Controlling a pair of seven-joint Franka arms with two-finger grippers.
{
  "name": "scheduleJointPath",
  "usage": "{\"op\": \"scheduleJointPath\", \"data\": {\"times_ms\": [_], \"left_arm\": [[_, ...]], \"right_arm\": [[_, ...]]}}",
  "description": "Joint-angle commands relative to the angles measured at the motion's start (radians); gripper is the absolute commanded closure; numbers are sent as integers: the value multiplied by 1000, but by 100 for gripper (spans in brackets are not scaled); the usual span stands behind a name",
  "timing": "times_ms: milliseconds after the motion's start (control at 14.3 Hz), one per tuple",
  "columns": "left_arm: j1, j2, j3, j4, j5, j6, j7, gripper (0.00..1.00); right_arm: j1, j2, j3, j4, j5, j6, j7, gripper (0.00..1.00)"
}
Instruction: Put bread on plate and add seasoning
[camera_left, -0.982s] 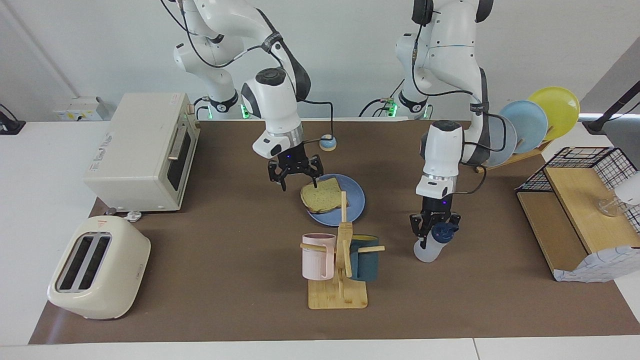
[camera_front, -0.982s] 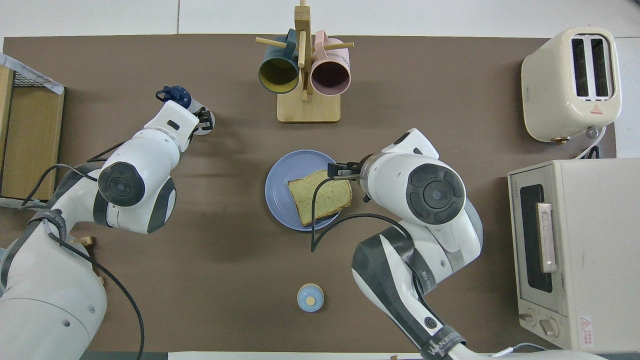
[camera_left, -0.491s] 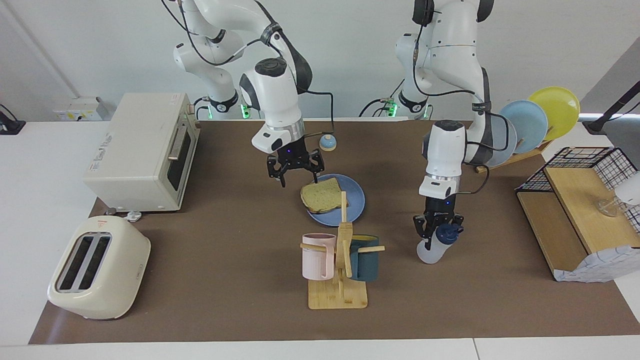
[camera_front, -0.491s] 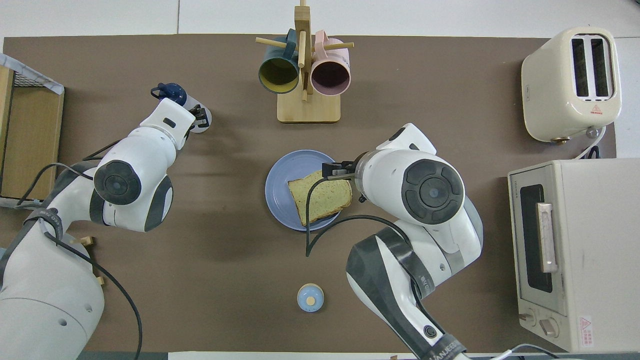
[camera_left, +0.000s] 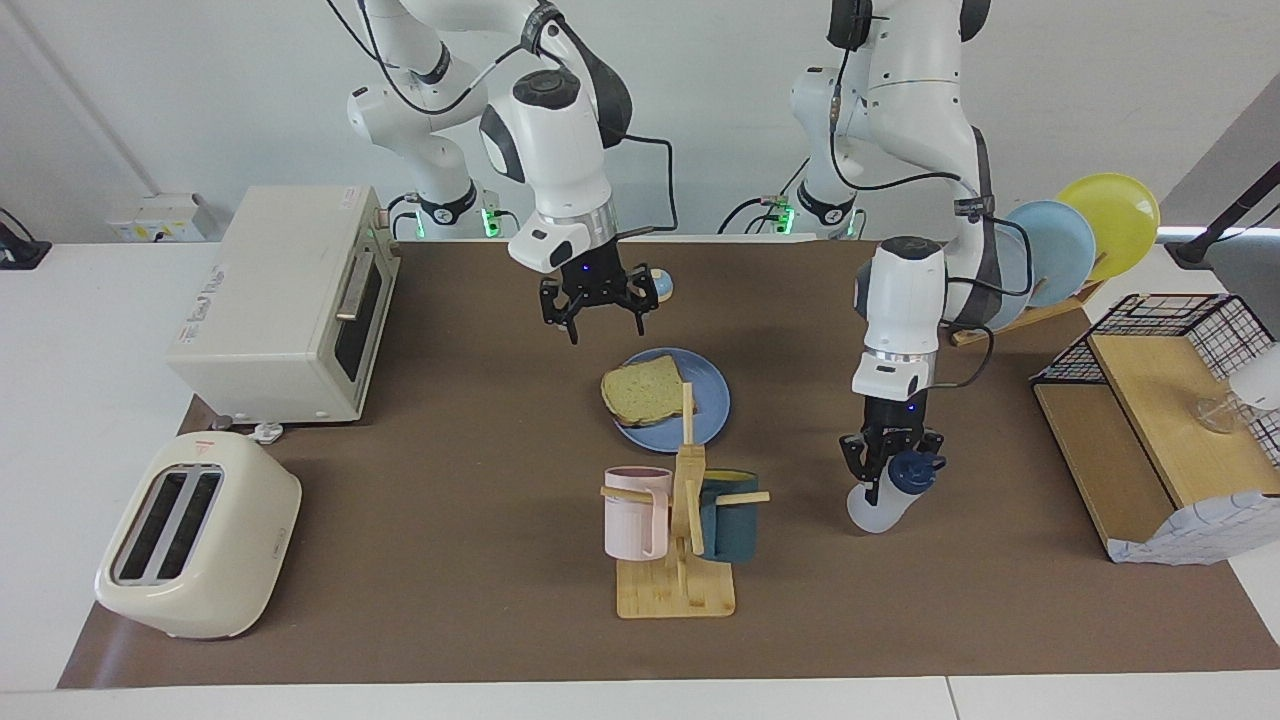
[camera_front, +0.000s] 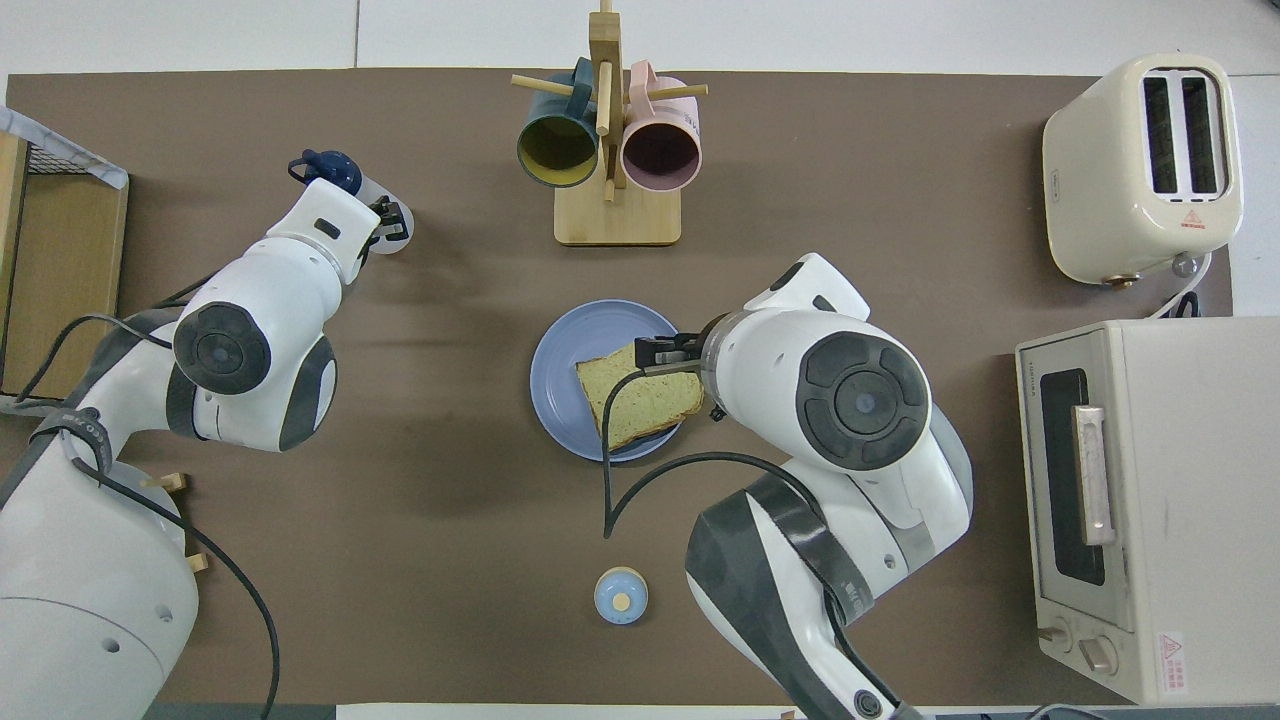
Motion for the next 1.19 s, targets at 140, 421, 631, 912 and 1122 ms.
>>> {"op": "scheduleJointPath", "data": {"times_ms": [140, 421, 631, 912, 1122], "left_arm": [[-2, -92, -4, 19, 16, -157, 1, 100], [-16, -140, -8, 32, 19, -245, 49, 100], [-22, -200, -33, 55, 19, -392, 146, 100], [-24, -307, -65, 54, 9, -585, 298, 100], [-61, -390, -71, 51, -31, -745, 445, 100]], "right_arm": [[-5, 17, 4, 136, 161, -93, -6, 0], [12, 73, 7, 312, 231, -194, 94, 0], [46, 93, 7, 354, 236, -180, 213, 0], [77, 98, 7, 351, 273, -113, 307, 0], [57, 104, 7, 349, 361, -87, 339, 0]]}}
